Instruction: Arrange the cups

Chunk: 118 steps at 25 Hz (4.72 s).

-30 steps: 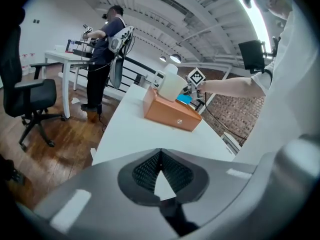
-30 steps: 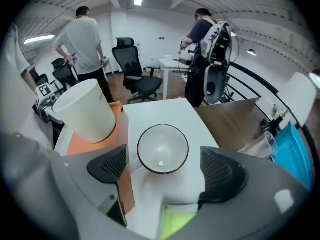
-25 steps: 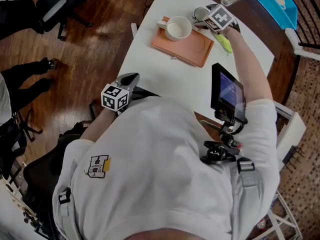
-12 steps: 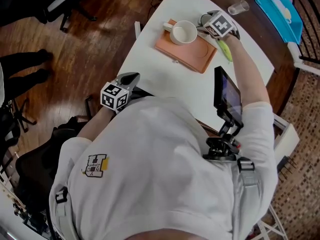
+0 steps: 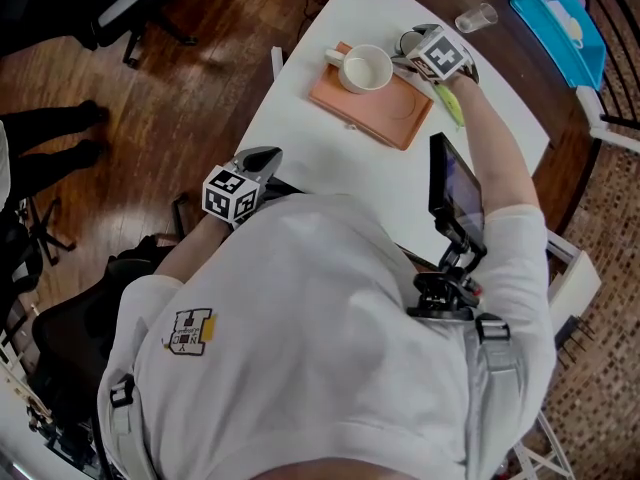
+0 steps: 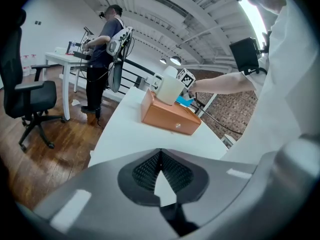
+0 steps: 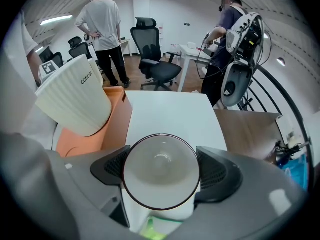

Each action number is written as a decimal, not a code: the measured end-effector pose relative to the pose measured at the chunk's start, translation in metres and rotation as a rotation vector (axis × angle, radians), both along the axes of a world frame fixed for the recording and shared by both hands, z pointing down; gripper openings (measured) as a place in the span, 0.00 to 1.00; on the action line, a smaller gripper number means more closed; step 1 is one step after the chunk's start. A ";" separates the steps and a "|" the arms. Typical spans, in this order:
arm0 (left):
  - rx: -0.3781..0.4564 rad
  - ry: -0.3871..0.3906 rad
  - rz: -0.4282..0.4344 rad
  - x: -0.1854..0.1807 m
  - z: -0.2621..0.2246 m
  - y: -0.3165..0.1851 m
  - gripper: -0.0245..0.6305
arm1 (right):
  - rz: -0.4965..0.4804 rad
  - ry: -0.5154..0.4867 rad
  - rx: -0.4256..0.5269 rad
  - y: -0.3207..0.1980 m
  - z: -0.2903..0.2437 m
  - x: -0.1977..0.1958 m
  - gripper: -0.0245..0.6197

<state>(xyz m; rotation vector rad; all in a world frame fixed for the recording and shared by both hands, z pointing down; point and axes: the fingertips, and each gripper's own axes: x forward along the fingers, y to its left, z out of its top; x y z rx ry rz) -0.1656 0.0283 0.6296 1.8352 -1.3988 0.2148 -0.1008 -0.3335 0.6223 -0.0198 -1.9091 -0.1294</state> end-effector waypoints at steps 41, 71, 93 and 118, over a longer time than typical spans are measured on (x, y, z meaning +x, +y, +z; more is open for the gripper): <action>0.125 0.062 -0.019 0.017 -0.013 -0.002 0.04 | -0.094 0.001 -0.064 0.122 -0.077 0.050 0.66; 0.106 0.058 -0.058 0.005 -0.009 0.019 0.04 | -0.159 -0.034 -0.051 0.137 -0.063 0.037 0.67; 0.090 0.051 0.097 0.045 -0.012 0.008 0.04 | 0.240 -0.535 -0.150 0.119 -0.157 0.107 0.67; 0.000 -0.030 0.353 0.178 -0.020 -0.011 0.04 | 0.739 -0.808 -0.510 0.340 -0.016 0.252 0.40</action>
